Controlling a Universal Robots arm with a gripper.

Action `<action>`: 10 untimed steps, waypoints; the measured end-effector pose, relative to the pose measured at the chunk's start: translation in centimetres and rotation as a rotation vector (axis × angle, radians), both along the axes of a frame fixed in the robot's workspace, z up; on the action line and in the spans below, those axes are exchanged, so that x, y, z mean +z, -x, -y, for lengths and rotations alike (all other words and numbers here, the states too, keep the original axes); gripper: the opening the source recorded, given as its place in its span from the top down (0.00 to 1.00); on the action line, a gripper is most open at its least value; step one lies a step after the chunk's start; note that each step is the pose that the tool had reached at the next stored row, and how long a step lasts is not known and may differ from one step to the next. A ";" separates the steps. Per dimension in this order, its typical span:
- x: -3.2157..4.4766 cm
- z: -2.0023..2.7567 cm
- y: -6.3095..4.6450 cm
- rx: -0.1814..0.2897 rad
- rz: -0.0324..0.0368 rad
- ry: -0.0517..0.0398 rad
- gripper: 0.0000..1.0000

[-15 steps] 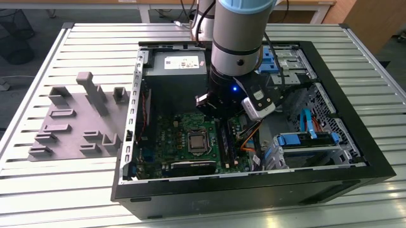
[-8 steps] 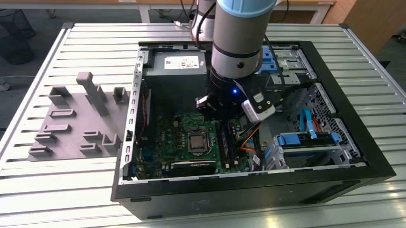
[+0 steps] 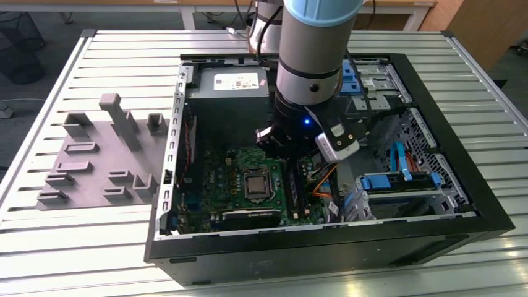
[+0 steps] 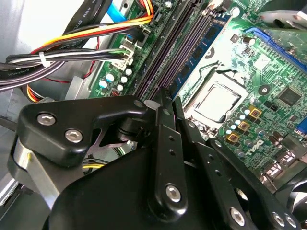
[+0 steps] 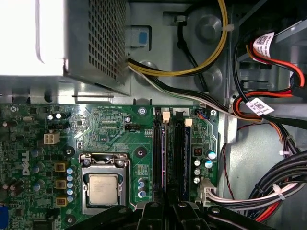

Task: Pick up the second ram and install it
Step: 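Insert the second ram into the second slot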

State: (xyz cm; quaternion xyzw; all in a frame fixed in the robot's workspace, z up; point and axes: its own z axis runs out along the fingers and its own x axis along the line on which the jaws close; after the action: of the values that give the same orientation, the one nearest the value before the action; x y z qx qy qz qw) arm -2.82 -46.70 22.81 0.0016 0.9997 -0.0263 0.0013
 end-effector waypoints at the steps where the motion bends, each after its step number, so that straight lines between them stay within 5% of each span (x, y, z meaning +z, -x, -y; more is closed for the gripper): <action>1: 0.00 0.00 0.0 0.000 0.0000 0.0000 0.86; 10: -0.27 0.10 0.0 0.000 0.0001 -0.0003 0.86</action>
State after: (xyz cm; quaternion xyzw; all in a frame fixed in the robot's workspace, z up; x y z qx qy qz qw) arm -2.81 -46.80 22.54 0.0016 0.9997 -0.0261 0.0014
